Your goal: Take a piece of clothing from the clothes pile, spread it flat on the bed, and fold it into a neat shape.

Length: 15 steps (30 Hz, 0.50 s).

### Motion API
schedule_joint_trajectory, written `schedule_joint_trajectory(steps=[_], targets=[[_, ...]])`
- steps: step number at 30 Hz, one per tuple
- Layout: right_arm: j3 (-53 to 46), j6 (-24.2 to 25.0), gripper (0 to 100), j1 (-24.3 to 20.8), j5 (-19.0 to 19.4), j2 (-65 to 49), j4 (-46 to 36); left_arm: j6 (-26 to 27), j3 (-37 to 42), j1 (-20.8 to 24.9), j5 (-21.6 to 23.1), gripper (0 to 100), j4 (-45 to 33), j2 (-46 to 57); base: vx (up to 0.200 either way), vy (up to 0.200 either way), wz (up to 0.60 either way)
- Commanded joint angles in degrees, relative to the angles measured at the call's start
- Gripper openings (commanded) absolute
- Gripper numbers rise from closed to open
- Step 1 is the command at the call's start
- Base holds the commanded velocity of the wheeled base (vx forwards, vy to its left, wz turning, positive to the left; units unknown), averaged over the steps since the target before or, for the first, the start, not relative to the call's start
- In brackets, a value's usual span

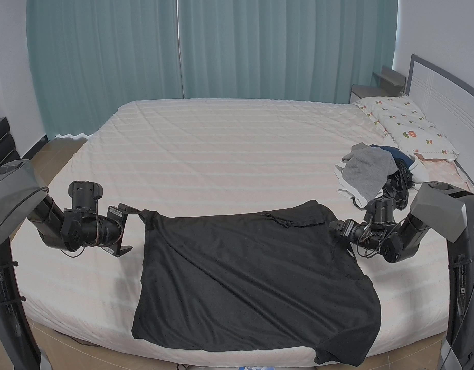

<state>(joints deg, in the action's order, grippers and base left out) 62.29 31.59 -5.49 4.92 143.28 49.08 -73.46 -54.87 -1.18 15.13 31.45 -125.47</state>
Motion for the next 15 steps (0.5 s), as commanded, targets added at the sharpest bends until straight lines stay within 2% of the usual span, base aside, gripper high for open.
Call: schedule_joint_trajectory(steps=[1, 9, 10, 15], targets=[[9.86, 0.14, 100, -0.4, -1.59, 6.31, -5.75, -0.46, 4.16, 0.13, -0.36, 100, 3.97, 0.75, 0.0, 0.0, 0.0], [10.22, 0.93, 100, 0.39, -1.5, 6.14, -5.22, -0.37, 4.95, 0.3, -0.28, 100, 5.2, 0.75, 0.0, 0.0, 0.0], [10.3, 1.29, 0, 0.48, -1.5, 5.79, -5.4, -0.28, 4.95, 0.3, -0.28, 100, 5.2, 0.75, 0.0, 0.0, 0.0], [10.3, 2.08, 0, 0.48, -1.5, 5.79, -5.13, -0.37, 4.95, 0.3, -0.28, 100, 5.2, 0.75, 0.0, 0.0, 0.0]])
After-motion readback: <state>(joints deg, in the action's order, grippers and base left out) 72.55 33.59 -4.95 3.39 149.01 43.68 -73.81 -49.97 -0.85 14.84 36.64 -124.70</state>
